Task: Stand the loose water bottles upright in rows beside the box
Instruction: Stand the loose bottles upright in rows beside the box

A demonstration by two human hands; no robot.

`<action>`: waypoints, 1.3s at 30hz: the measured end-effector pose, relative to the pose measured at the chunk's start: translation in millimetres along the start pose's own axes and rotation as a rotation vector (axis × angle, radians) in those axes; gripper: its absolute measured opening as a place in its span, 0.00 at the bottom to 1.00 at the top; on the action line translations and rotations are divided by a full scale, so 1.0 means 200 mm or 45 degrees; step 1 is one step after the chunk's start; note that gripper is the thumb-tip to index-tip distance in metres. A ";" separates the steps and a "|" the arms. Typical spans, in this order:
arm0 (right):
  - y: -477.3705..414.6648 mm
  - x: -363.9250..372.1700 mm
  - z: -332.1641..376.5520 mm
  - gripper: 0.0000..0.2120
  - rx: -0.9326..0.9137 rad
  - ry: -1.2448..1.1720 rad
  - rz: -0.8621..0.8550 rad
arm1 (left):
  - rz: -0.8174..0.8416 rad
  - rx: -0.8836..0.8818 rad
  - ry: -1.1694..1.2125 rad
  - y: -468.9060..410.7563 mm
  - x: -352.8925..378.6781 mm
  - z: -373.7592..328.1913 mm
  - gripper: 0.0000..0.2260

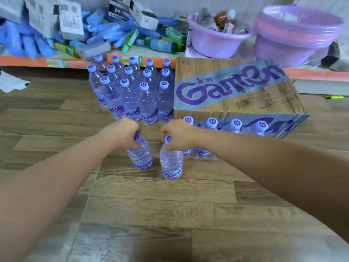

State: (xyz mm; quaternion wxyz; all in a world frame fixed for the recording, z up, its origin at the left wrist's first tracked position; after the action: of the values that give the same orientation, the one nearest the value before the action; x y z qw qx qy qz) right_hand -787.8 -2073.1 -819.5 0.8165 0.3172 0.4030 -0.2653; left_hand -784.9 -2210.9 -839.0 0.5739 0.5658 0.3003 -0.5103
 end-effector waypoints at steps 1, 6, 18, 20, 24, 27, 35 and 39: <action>0.04 -0.01 -0.03 0.12 0.009 -0.010 -0.012 | -0.012 0.036 -0.002 0.00 -0.02 -0.06 0.12; 0.20 -0.06 -0.22 0.13 0.100 -0.055 -0.077 | -0.080 0.186 0.000 -0.05 -0.10 -0.30 0.10; 0.37 -0.13 -0.52 0.13 0.295 -0.181 -0.169 | -0.123 0.234 0.061 -0.16 -0.15 -0.63 0.13; 0.37 -0.13 -0.53 0.13 0.304 -0.193 -0.164 | -0.129 0.210 0.078 -0.18 -0.16 -0.64 0.16; 0.37 -0.12 -0.53 0.13 0.317 -0.212 -0.167 | -0.140 0.192 0.074 -0.20 -0.15 -0.66 0.17; 0.36 -0.09 -0.53 0.13 0.303 -0.184 -0.138 | -0.168 0.210 0.011 -0.20 -0.16 -0.69 0.16; 0.33 -0.06 -0.52 0.13 0.299 -0.128 -0.127 | -0.176 0.202 0.090 -0.16 -0.16 -0.66 0.16; 0.32 -0.04 -0.51 0.13 0.318 -0.073 -0.085 | -0.209 0.187 0.265 -0.15 -0.13 -0.65 0.07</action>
State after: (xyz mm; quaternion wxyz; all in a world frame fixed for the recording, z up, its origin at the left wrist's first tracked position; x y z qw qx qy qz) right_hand -797.5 -1955.0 -840.4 0.7725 0.3951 0.3537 -0.3494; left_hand -789.4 -2076.5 -848.3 0.4530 0.6296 0.3652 -0.5148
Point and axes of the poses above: each hand's wrist, its own y-axis away from the middle knuckle, its own x-axis out of the palm, z = x × y, the point moved 6 cm from there along -y, towards the middle knuckle, and after that the axes turned 10 degrees about -y, right-handed, at the moved point
